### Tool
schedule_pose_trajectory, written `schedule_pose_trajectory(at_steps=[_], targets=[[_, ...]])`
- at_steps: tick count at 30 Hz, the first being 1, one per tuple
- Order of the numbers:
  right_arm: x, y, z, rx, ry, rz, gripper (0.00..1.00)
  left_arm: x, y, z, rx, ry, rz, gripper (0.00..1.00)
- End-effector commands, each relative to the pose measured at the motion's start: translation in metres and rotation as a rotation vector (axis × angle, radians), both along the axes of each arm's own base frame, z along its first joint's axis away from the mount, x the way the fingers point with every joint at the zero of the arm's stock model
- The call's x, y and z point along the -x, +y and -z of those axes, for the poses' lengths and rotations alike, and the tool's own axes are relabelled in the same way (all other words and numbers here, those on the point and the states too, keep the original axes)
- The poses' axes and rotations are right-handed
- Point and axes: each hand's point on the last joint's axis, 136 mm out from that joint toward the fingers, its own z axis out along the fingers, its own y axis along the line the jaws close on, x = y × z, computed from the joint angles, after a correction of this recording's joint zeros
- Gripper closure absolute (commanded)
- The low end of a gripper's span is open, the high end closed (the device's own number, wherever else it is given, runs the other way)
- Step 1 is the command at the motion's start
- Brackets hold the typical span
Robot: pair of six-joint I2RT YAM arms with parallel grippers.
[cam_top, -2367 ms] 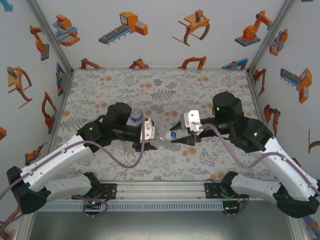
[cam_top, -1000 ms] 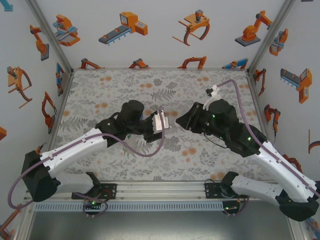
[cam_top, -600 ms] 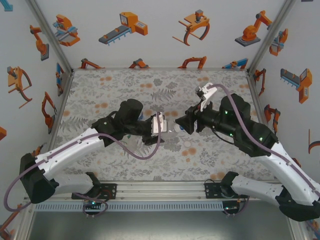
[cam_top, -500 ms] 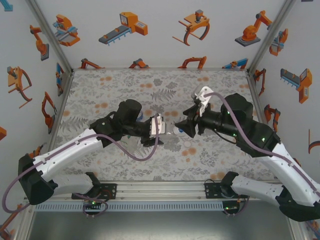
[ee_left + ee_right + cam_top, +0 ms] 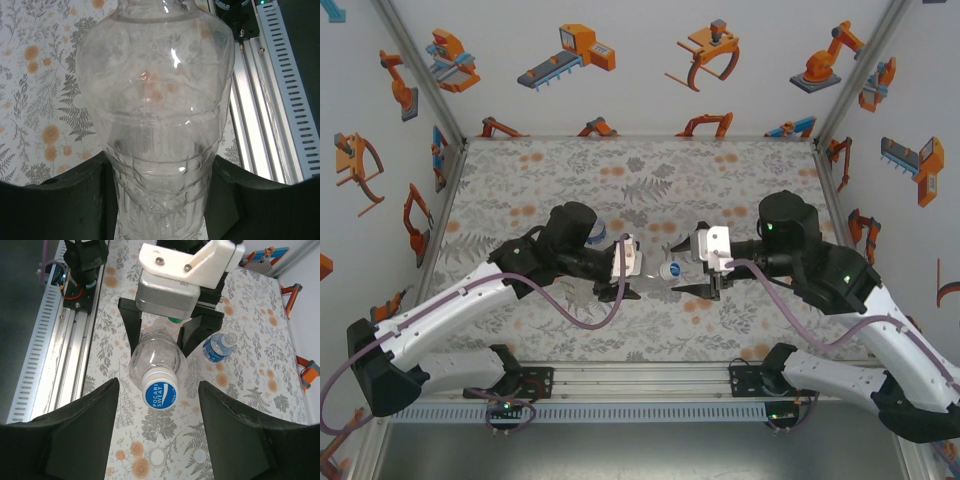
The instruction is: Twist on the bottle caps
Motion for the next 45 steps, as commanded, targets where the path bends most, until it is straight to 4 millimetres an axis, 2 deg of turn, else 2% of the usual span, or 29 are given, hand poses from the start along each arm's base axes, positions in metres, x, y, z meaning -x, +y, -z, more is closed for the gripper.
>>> schedule_pose_trajectory(at_steps=[1, 12, 18, 22, 27, 30, 33, 37, 39, 42, 45], targets=[[0.007, -0.002, 0.01, 0.018, -0.021, -0.046, 0.42, 0.01, 0.002, -0.015, 0.035, -0.022, 0.048, 1.0], [0.001, 0.001, 0.016, 0.025, -0.015, -0.031, 0.61, 0.012, 0.001, -0.013, 0.032, -0.016, 0.057, 1.0], [-0.011, 0.001, 0.019, 0.037, 0.005, 0.045, 0.84, 0.011, 0.001, -0.013, 0.031, -0.019, 0.054, 1.0], [-0.031, 0.004, 0.016, -0.014, 0.152, 0.2, 1.0, 0.004, -0.003, -0.012, 0.037, -0.032, 0.031, 1.0], [-0.063, 0.01, 0.017, -0.156, 0.508, 0.437, 1.0, -0.028, -0.011, -0.003, 0.03, -0.096, -0.106, 1.0], [-0.089, 0.001, 0.025, -0.229, 0.751, 0.67, 1.0, -0.047, -0.015, -0.005, 0.033, -0.133, -0.184, 1.0], [-0.116, -0.021, 0.046, -0.318, 1.032, 0.989, 1.0, -0.06, -0.019, -0.005, 0.038, -0.163, -0.233, 1.0], [-0.124, -0.027, 0.069, -0.387, 1.318, 1.174, 1.0, -0.071, -0.025, -0.003, 0.041, -0.182, -0.267, 1.0], [-0.126, -0.02, 0.067, -0.402, 1.346, 1.152, 1.0, -0.072, -0.027, -0.002, 0.039, -0.178, -0.266, 1.0], [-0.129, -0.021, 0.061, -0.41, 1.299, 1.145, 1.0, -0.07, -0.029, -0.002, 0.047, -0.165, -0.251, 1.0], [-0.126, -0.024, 0.041, -0.42, 1.163, 1.07, 0.98, -0.065, -0.028, -0.003, 0.047, -0.155, -0.228, 1.0]])
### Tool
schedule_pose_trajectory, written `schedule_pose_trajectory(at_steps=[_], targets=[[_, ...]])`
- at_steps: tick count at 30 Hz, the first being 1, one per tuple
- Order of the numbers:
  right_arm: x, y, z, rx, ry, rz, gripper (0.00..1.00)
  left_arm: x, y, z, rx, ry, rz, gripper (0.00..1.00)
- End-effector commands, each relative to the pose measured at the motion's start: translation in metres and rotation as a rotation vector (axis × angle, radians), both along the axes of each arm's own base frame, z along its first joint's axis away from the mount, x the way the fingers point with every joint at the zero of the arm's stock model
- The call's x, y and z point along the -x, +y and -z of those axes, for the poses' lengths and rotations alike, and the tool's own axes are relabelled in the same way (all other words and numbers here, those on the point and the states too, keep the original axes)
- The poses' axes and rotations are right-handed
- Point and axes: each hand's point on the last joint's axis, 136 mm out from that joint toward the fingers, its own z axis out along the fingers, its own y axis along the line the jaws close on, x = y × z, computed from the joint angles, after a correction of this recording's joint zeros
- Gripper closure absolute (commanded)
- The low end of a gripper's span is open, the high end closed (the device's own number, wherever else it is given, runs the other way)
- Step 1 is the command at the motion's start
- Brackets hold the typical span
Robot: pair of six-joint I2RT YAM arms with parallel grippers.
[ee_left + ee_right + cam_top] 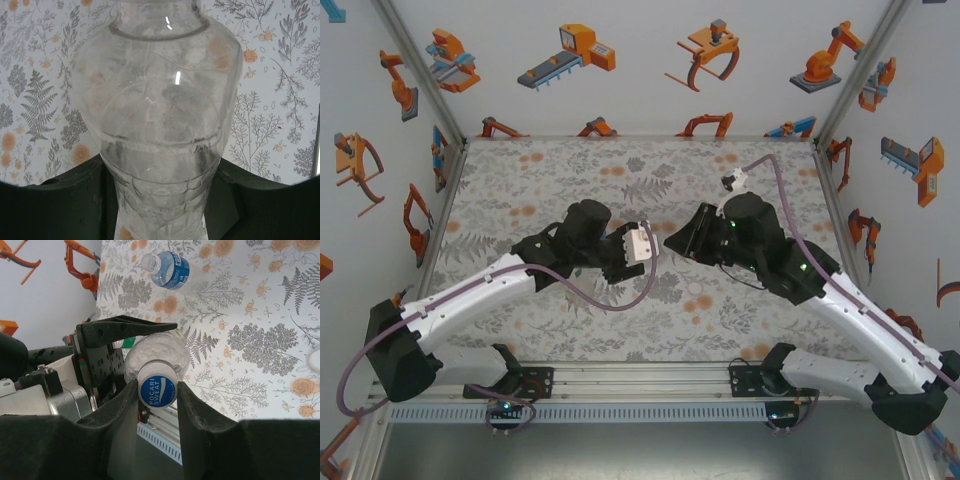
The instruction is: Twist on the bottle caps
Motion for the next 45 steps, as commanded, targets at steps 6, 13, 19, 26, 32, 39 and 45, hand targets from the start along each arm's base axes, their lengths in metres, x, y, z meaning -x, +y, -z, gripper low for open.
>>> schedule_pose_trajectory(at_steps=[6, 13, 19, 26, 32, 39, 45], targets=[[0.036, 0.015, -0.081, 0.045, -0.496, -0.365, 0.56, 0.024, -0.013, -0.041, 0.131, -0.033, 0.133, 1.0], [0.087, 0.022, -0.1, 0.2, -0.906, -0.75, 0.48, 0.05, -0.004, -0.046, 0.141, 0.025, 0.226, 1.0], [0.129, 0.026, -0.094, 0.267, -1.173, -1.072, 0.47, 0.073, 0.005, -0.046, 0.132, 0.08, 0.308, 1.0], [0.138, 0.03, -0.08, 0.289, -1.248, -1.191, 0.47, 0.083, 0.01, -0.05, 0.137, 0.097, 0.336, 1.0], [0.133, 0.035, -0.071, 0.286, -1.223, -1.192, 0.51, 0.084, 0.011, -0.049, 0.13, 0.097, 0.341, 1.0], [0.131, 0.038, -0.065, 0.285, -1.2, -1.197, 0.54, 0.084, 0.01, -0.048, 0.129, 0.097, 0.344, 1.0], [0.128, 0.04, -0.06, 0.287, -1.188, -1.2, 0.57, 0.085, 0.009, -0.048, 0.128, 0.1, 0.347, 1.0]])
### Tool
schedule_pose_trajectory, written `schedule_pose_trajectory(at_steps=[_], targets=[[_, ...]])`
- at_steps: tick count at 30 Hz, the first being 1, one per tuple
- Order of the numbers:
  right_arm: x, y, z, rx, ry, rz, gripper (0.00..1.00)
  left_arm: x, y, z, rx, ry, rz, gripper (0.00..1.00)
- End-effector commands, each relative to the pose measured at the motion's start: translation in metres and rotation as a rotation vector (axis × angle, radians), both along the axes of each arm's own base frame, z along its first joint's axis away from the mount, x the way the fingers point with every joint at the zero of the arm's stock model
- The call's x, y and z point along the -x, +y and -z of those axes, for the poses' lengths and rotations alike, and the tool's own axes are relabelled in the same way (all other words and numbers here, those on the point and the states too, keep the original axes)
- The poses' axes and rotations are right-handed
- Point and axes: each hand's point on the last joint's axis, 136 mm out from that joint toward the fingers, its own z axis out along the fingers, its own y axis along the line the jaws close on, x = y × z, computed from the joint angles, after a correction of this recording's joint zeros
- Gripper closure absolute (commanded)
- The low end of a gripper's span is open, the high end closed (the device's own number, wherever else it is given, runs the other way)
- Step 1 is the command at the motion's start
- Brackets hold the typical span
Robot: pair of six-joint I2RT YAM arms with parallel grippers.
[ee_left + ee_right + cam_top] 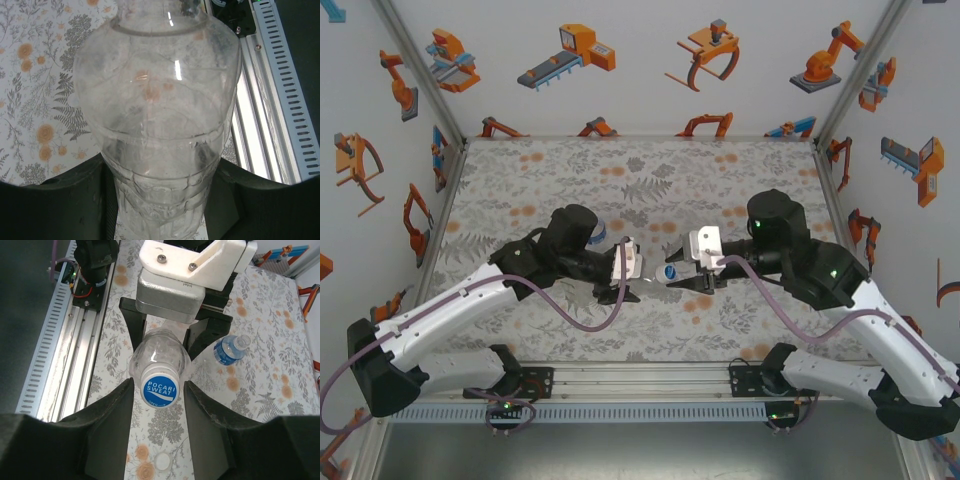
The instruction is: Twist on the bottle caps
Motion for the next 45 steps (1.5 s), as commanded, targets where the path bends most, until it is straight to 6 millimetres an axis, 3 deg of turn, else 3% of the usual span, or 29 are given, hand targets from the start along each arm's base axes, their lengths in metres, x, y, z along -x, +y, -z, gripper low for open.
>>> schedule_pose_trajectory(at_steps=[1, 8, 11, 15, 20, 24, 29, 35, 41, 42, 45], targets=[[0.002, 0.003, 0.0, -0.014, -0.02, -0.029, 0.57, 0.008, -0.001, -0.016, 0.036, -0.024, 0.045, 1.0], [0.0, 0.004, 0.003, -0.006, -0.016, -0.018, 0.66, 0.008, -0.001, -0.017, 0.037, -0.024, 0.047, 1.0], [-0.004, 0.004, 0.003, -0.011, 0.01, 0.012, 0.81, 0.007, -0.002, -0.016, 0.037, -0.023, 0.045, 1.0], [-0.032, 0.004, 0.005, -0.046, 0.152, 0.224, 1.0, -0.006, -0.007, -0.019, 0.049, -0.047, -0.018, 1.0], [-0.087, -0.015, 0.007, -0.211, 0.507, 0.675, 1.0, -0.034, -0.016, -0.023, 0.081, -0.099, -0.14, 1.0], [-0.111, -0.035, 0.02, -0.316, 0.843, 0.962, 1.0, -0.047, -0.022, -0.024, 0.092, -0.118, -0.188, 1.0], [-0.125, -0.061, 0.043, -0.452, 1.142, 1.23, 1.0, -0.06, -0.028, -0.02, 0.078, -0.124, -0.233, 1.0], [-0.128, -0.067, 0.044, -0.452, 1.165, 1.297, 1.0, -0.073, -0.03, -0.02, 0.067, -0.124, -0.295, 1.0], [-0.126, -0.059, 0.019, -0.443, 1.085, 1.207, 1.0, -0.065, -0.027, -0.024, 0.082, -0.131, -0.259, 1.0], [-0.125, -0.058, 0.014, -0.443, 1.066, 1.191, 0.96, -0.064, -0.028, -0.022, 0.08, -0.124, -0.251, 1.0], [-0.122, -0.055, -0.003, -0.445, 1.0, 1.12, 0.6, -0.059, -0.028, -0.023, 0.089, -0.113, -0.23, 1.0]])
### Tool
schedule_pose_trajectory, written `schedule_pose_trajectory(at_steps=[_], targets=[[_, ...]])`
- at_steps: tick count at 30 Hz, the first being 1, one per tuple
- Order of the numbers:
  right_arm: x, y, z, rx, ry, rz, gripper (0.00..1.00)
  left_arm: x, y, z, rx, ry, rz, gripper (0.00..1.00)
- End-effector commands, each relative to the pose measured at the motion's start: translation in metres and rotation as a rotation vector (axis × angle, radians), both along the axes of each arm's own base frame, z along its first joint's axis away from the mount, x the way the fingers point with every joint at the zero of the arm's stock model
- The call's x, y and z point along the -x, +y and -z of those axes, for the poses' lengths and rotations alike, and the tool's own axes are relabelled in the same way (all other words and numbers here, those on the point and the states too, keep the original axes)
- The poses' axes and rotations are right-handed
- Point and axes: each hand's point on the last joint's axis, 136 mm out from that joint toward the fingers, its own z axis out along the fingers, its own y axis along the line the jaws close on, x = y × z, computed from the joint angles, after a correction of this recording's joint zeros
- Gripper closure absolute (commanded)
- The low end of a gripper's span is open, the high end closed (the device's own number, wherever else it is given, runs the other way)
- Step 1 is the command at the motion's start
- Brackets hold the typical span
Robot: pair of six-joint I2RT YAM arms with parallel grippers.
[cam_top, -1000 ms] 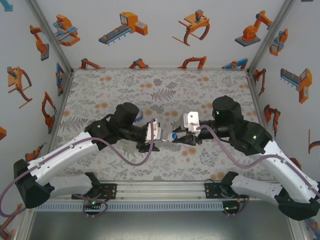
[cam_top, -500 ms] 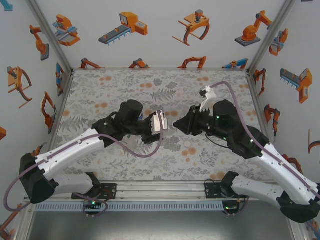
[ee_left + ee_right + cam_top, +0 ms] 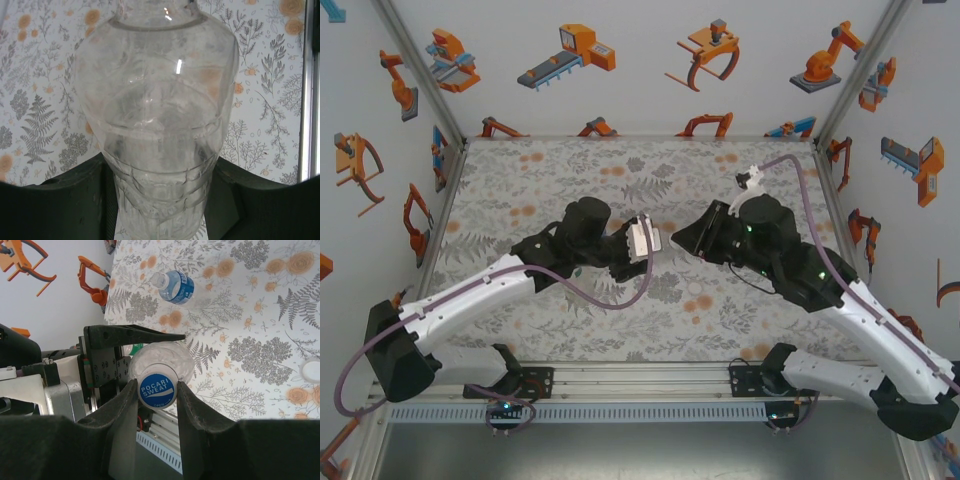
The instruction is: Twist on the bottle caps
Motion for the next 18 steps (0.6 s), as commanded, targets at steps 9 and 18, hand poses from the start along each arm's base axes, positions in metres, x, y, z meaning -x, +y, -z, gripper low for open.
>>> schedule_pose_trajectory(at_steps=[9, 18], targets=[[0.037, 0.026, -0.065, 0.116, -0.459, -0.411, 0.44, 0.032, -0.003, -0.031, 0.09, 0.002, 0.16, 1.0], [0.101, 0.039, -0.061, 0.268, -0.931, -0.864, 0.44, 0.063, 0.004, -0.035, 0.094, 0.051, 0.302, 1.0]])
